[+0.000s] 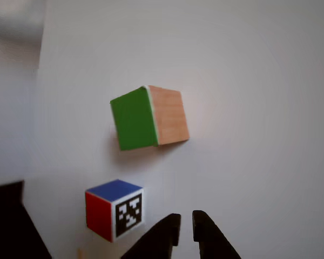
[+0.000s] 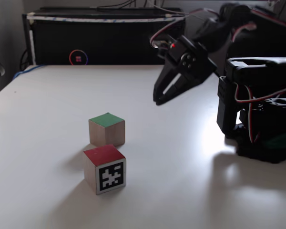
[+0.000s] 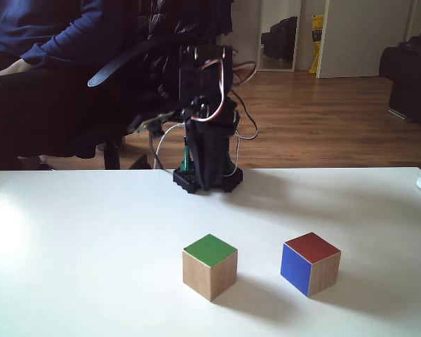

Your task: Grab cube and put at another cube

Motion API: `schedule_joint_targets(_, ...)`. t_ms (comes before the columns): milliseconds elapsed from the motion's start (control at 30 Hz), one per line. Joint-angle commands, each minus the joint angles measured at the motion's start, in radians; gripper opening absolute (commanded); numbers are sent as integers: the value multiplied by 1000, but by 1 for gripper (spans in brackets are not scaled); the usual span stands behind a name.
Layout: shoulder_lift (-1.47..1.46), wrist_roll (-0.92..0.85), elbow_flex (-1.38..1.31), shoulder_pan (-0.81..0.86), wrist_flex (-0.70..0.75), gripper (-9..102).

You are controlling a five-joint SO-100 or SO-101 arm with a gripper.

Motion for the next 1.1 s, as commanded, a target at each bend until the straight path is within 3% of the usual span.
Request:
schedule_joint_targets(0,-196,-89,-172,-28,-2,7)
schedule_joint_targets(500,-778,-391,-638,51,117,37)
schedule_joint_targets(800,-1169,-439,-996,83,272,39)
schedule_joint_targets(1067,-1227,-495,-1008,87,265,39)
